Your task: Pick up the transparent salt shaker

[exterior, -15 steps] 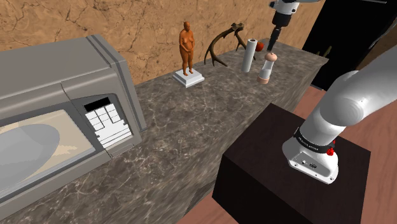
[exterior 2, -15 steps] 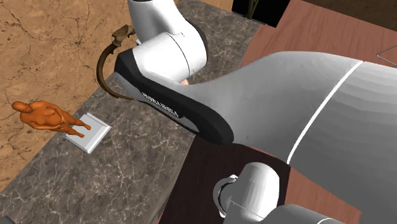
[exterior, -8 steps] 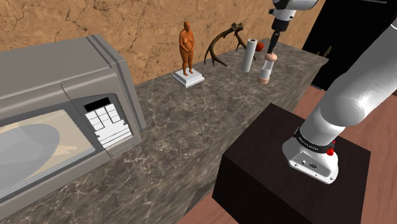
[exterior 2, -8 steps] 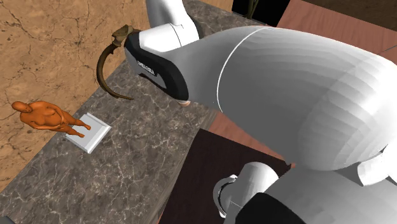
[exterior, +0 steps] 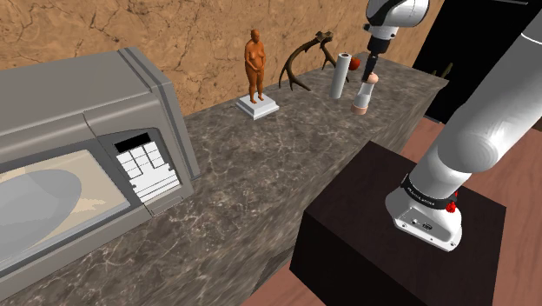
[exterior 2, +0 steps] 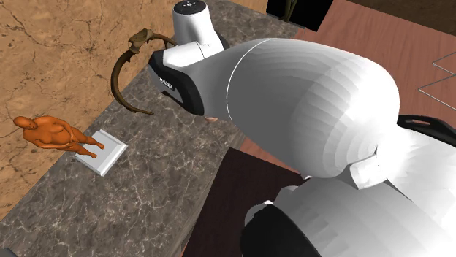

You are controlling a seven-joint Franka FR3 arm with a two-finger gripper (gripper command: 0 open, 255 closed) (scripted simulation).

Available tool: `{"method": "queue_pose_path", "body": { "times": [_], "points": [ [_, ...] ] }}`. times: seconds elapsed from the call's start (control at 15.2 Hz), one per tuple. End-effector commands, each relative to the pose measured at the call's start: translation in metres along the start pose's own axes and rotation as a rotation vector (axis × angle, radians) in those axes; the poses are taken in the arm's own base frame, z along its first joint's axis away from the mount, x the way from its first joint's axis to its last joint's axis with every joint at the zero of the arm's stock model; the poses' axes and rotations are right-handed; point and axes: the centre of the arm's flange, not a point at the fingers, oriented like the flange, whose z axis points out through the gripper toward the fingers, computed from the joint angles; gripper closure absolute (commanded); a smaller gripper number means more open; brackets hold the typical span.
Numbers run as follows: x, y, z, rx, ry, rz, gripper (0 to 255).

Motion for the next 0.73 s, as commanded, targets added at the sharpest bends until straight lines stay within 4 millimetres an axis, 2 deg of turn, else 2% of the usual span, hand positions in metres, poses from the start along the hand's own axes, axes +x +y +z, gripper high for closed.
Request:
{"method": "queue_pose_path", "body": {
  "times": [0.0, 0.59, 0.66],
  "points": [
    [-0.0005, 0.0004, 0.0023, 0.000, 0.000, 0.000, 255],
    [0.0001, 0.0002, 0.0017, 0.000, 0.000, 0.000, 255],
    [0.0004, 0.0001, -0.0035, 0.000, 0.000, 0.000, 255]
  ]
}}
